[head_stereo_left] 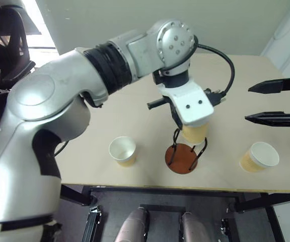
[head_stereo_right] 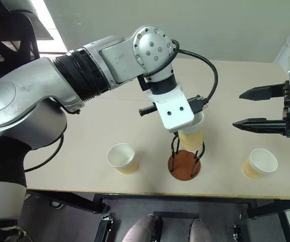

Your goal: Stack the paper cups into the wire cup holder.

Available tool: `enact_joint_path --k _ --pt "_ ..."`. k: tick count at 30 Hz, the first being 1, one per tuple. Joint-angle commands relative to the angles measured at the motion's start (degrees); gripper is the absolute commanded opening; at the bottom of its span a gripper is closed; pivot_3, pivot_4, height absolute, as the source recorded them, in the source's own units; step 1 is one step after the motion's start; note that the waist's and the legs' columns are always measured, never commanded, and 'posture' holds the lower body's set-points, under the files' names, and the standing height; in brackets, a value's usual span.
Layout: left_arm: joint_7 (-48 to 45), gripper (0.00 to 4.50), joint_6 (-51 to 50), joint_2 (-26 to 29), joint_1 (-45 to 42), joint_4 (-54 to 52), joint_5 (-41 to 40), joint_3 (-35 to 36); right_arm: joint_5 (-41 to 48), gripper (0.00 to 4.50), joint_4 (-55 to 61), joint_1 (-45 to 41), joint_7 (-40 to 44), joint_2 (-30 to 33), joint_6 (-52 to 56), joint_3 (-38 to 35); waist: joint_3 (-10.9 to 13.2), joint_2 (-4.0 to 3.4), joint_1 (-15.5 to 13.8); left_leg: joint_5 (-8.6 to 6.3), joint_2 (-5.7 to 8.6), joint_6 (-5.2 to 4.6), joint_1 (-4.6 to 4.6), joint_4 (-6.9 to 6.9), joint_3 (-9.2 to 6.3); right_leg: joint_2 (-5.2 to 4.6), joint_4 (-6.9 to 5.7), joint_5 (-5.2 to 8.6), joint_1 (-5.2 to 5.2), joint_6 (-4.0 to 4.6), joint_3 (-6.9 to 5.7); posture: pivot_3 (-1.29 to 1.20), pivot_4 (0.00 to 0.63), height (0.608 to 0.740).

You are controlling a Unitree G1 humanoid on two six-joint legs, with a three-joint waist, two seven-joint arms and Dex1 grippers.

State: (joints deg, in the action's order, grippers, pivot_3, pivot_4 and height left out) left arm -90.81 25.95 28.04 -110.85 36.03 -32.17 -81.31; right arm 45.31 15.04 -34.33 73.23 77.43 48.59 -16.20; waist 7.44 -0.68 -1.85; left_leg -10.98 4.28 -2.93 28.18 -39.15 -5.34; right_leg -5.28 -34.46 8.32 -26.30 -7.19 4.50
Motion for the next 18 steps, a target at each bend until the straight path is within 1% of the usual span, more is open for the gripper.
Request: enact_joint_path --k 1,5,11,18 --pt "-1.69 0.03 0.96 0.66 -3.70 -1.78 -2.75 -1.22 0.12 4.06 0.45 -0.59 0.09 1.62 0.00 -1.92 0.00 0.00 0.00 -0.02 0.00 0.01 0.00 0.00 0.00 0.00 0.01 0.00 0.00 0.00 0.00 0.00 0.150 0.740" --pt "-1.69 0.03 1.40 -0.84 -3.75 -0.72 -2.95 -1.10 0.28 4.06 0.61 -0.76 -0.19 1.53 0.12 -1.98 0.00 0.00 0.00 -0.07 0.00 0.00 -0.01 0.01 0.00 0.00 0.07 0.01 0.03 0.00 -0.01 0.00 0.150 0.740" --pt "-1.69 0.03 2.01 -1.51 -3.16 -0.11 -2.12 -1.04 0.62 4.06 0.81 -0.97 -0.75 1.34 0.69 -2.14 0.00 0.00 0.00 -0.08 0.00 -0.03 -0.01 0.00 0.00 0.00 0.15 -0.01 0.07 -0.03 -0.01 0.00 0.150 0.740" --pt "-1.69 0.03 4.29 -2.96 -2.33 3.41 1.41 -0.37 0.88 4.06 1.07 -1.01 -1.25 1.00 0.92 -2.22 0.00 0.00 0.00 -0.09 0.00 -0.04 -0.01 0.00 0.00 0.00 0.21 -0.03 0.11 -0.06 -0.01 0.00 0.150 0.740"
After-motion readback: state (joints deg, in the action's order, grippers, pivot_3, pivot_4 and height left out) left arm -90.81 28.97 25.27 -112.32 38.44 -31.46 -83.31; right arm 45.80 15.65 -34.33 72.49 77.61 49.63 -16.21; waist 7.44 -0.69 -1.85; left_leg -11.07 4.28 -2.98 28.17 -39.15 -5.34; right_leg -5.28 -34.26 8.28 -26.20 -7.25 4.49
